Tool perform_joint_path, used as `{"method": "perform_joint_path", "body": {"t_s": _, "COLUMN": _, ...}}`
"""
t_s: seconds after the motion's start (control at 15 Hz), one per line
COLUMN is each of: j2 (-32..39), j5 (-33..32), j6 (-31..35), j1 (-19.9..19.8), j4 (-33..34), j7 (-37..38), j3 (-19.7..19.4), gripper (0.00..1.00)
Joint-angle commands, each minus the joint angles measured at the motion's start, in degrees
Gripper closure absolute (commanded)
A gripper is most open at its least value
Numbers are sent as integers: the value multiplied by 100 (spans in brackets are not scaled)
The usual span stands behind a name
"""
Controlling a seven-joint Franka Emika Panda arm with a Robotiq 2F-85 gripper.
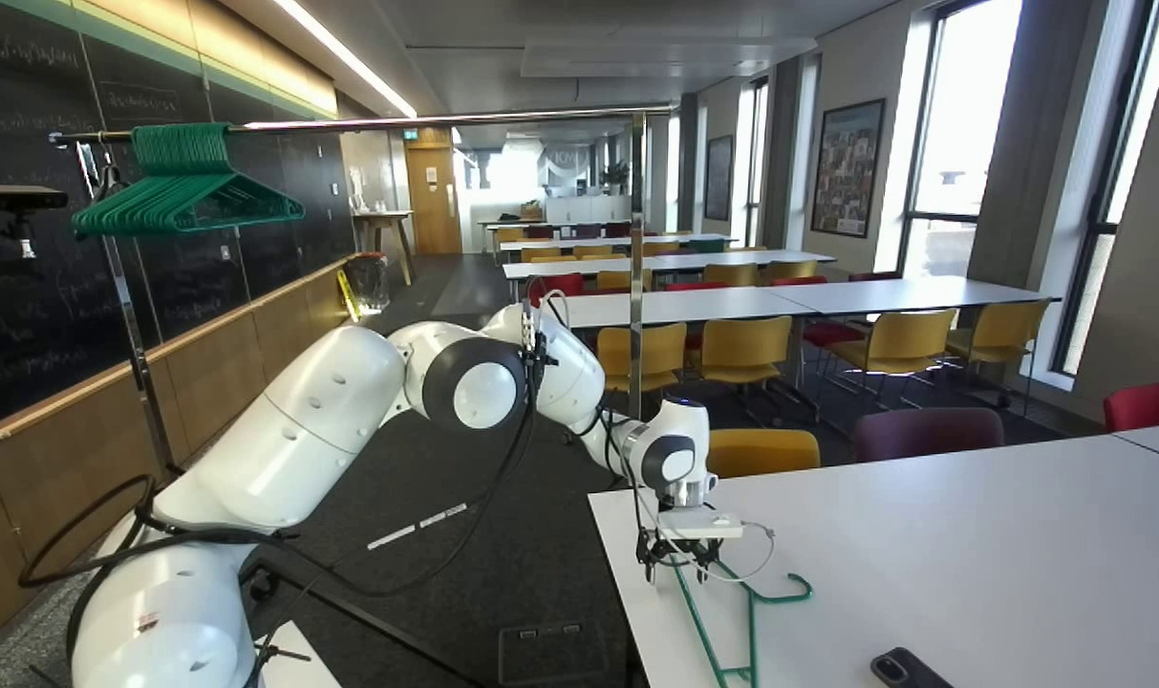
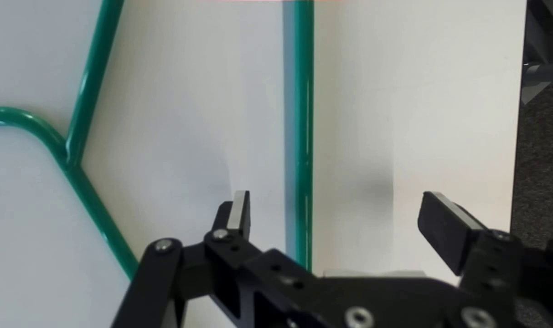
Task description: Put the coat hanger on the rack
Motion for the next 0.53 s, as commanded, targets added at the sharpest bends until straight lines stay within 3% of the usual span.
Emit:
{"method": "perform_joint_path", "body": {"t_s": 0.0, "j2": 126, "j5": -134, "j6": 91, "j1": -78, "j4": 224, "j7": 77, "j3": 58, "gripper": 0}}
{"method": "perform_joint_path", "body": {"t_s": 0.47, "j2": 217, "j5": -112, "j6": 77, "j1": -102, "j4": 370, "j7": 106, "j3": 55, "gripper": 2}}
